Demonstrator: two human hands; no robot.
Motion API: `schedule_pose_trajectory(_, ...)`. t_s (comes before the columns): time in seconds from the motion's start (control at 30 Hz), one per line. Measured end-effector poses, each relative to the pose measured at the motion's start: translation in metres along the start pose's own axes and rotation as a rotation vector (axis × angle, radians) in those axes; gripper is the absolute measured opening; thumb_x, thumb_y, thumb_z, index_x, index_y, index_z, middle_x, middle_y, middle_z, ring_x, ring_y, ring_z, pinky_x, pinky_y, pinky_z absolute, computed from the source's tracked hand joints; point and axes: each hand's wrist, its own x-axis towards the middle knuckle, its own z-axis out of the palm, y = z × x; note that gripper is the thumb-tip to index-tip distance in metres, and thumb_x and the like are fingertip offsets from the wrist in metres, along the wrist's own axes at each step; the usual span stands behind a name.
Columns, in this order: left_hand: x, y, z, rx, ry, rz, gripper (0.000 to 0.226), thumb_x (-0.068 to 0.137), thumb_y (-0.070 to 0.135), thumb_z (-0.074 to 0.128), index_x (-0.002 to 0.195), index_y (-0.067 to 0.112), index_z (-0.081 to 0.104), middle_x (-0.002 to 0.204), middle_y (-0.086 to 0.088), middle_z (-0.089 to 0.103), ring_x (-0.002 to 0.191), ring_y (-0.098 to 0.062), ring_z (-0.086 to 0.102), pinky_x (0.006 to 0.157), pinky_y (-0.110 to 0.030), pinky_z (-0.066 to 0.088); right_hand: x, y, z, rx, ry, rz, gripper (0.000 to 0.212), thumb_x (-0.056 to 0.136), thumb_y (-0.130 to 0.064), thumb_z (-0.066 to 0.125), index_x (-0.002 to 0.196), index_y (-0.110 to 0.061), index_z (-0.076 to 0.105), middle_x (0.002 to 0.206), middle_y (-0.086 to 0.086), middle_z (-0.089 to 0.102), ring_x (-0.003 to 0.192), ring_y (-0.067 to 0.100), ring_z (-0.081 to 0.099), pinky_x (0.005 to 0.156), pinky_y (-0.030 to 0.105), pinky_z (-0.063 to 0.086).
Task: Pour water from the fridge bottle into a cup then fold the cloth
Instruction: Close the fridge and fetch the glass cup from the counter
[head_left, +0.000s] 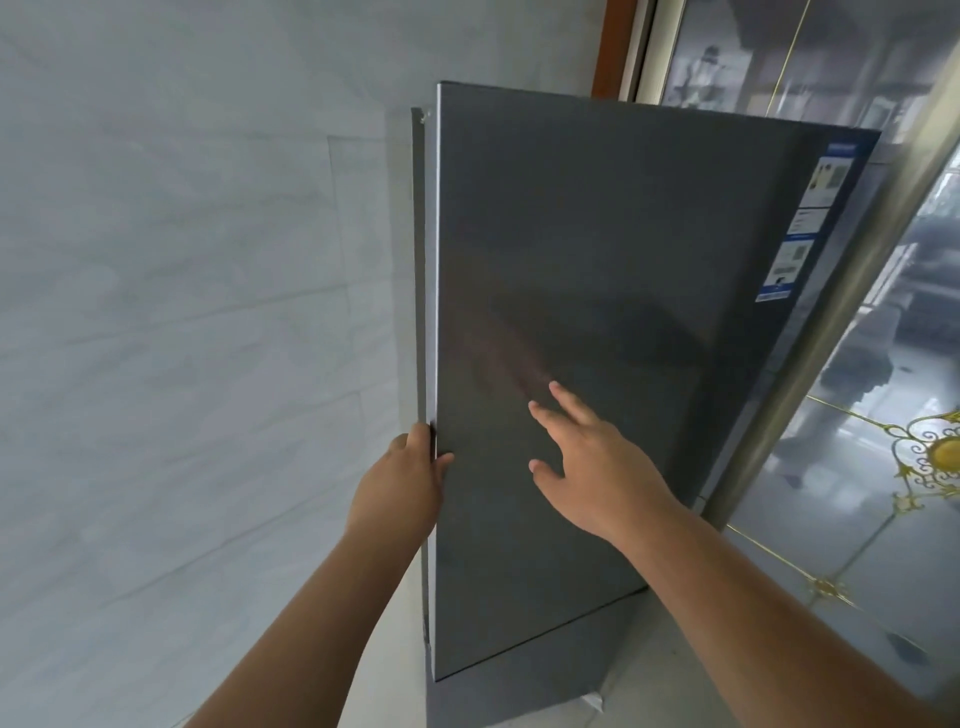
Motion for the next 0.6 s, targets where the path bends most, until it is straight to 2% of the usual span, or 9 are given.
schedule_pose_trajectory(0.17,0.027,-0.013,-0.001,0.012,-0.024,0.006,0.028,0.110,0.041,0.041,0.115,0.014,0.046,0.112,-0.007,0.061,0.091,-0.033,0.066,0.069,-0.038,0.047,0.018,-0.012,0.007,0.002,-0.024,0.044,0.067,0.102,-0.046,0.053,0.163,-0.041,0.025,0.173,-0.022,0.003,0.148,0.017,0.041,0.100,0.038,0.054)
schedule_pose_trajectory(0.4,0.049,-0.025,-0.003,0.047,-0.054,0.034,0.026,0.110,0.041,0.040,0.112,0.015,0.044,0.116,-0.006,0.061,0.092,-0.033,0.067,0.067,-0.038,0.047,0.032,-0.025,0.021,-0.029,-0.032,0.057,0.063,0.105,-0.053,0.043,0.163,-0.038,0.025,0.175,-0.016,0.008,0.154,0.017,0.032,0.112,0.043,0.047)
schedule_pose_trajectory(0.6,0.062,-0.030,-0.004,0.044,-0.056,0.042,0.027,0.110,0.042,0.038,0.118,0.017,0.045,0.118,-0.004,0.062,0.094,-0.031,0.067,0.071,-0.039,0.053,0.044,-0.029,0.025,-0.039,-0.046,0.082,0.065,0.105,-0.053,0.043,0.164,-0.036,0.023,0.175,-0.015,0.007,0.157,0.018,0.025,0.117,0.045,0.042)
